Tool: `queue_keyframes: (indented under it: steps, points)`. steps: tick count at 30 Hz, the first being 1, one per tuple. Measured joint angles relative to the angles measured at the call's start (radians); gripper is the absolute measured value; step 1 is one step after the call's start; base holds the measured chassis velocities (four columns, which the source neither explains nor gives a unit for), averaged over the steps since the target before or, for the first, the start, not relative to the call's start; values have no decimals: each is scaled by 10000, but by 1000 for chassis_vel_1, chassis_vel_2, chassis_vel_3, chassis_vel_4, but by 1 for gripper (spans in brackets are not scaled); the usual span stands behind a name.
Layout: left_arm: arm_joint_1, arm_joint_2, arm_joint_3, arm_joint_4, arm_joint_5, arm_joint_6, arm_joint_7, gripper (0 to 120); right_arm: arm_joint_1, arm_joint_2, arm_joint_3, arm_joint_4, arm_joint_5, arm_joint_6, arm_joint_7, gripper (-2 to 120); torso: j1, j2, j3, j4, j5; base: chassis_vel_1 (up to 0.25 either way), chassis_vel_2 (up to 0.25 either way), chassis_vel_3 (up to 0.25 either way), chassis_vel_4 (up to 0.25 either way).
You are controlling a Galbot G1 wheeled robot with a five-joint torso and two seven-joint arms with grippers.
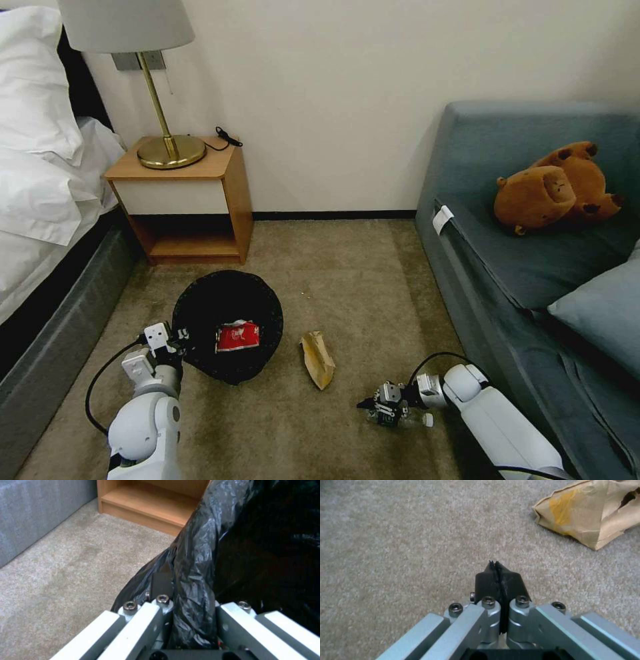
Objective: Pick up the trash bin, then pick up the garbage on the floor and place it into the trash bin.
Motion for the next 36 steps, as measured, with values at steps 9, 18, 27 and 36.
queue_keyframes:
  steps: [9,18,27,36]
  points:
    - [-41,-1,0,0,0,0,1,1,234,-92,75,355,968,1,52,0,0,0,0,1,0,0,0,0,0]
    - [-86,-4,17,53,14,0,7,1,225,-293,282,696,1459,0,89,0,0,0,0,0,2,0,0,0,0]
    - [-101,36,11,137,-14,-19,22,1,-526,-1229,178,1724,2233,28,1177,33,1,0,0,-1,1,0,0,0,0]
    - [-123,101,9,158,-64,-20,29,1,-1466,-2703,-1461,3700,3776,-1414,4974,68,0,0,0,-2,1,0,0,0,0]
